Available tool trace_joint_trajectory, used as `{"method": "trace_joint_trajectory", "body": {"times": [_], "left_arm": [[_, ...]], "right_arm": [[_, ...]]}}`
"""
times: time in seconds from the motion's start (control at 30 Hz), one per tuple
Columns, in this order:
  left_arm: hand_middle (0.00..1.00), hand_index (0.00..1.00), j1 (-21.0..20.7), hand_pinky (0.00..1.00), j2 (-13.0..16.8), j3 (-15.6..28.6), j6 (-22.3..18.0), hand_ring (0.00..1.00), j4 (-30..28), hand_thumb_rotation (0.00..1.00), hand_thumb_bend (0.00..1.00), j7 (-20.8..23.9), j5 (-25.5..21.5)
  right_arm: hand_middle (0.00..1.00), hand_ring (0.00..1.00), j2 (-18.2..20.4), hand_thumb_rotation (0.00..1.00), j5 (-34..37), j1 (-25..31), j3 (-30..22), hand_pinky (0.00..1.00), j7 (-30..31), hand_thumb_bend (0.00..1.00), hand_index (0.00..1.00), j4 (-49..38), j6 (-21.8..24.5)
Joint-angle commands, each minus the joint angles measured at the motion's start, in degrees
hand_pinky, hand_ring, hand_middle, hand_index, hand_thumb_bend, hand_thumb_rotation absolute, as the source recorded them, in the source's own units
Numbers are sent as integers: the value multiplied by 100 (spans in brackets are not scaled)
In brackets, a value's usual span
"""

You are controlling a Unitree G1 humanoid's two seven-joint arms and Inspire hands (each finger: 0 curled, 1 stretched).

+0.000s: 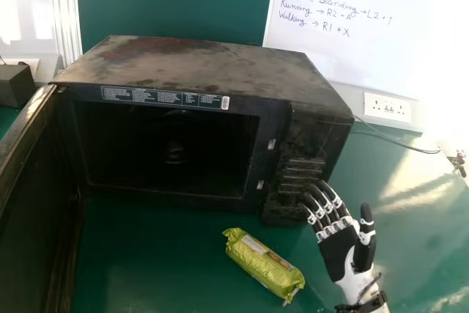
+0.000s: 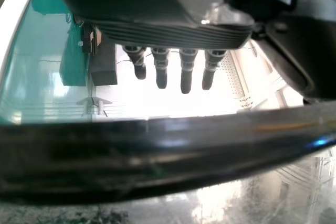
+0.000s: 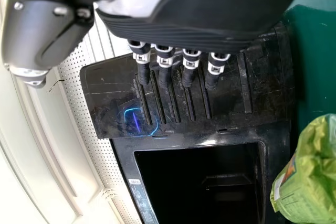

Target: Put biscuit inside oven

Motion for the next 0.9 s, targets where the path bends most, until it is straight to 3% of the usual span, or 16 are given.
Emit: {"method": "trace_joint_trajectory", "body": {"times": [0.0, 0.2, 0.3, 0.47, 0.53, 0.63, 0.87], "left_arm": [[100, 100, 34, 100, -15, -2, -36, 100, -6, 86, 87, -3, -9], [100, 100, 18, 100, -7, 10, -37, 100, 8, 85, 86, 3, 5], [100, 100, 27, 100, -18, -1, -27, 100, -9, 79, 85, 11, 0], [100, 100, 27, 100, -46, 3, -71, 100, -2, 66, 97, 16, 53], [100, 100, 31, 99, -58, 3, -84, 99, -9, 62, 97, 24, 83], [94, 97, 56, 88, -83, -14, -88, 92, -52, 66, 100, 48, 129], [88, 91, 86, 80, -37, -57, -91, 85, -58, 73, 100, -20, 65]], "right_arm": [[100, 100, 23, 91, 7, 68, -1, 100, 8, 89, 100, -30, -55], [100, 100, -33, 90, -53, 43, 14, 100, 104, 89, 100, 28, -163], [100, 100, -139, 91, -579, 73, 76, 100, -100, 89, 100, 2, -649], [100, 100, -537, 91, -1720, 173, 275, 100, -646, 89, 100, -523, -1253], [100, 100, -688, 91, -2196, 140, 323, 100, -859, 89, 100, -552, -1750], [100, 100, -1100, 92, -3164, 155, 374, 100, -1296, 89, 100, -708, -2306], [100, 100, -1841, 91, -4655, 358, 389, 100, -2090, 88, 100, -1496, -2459]]}}
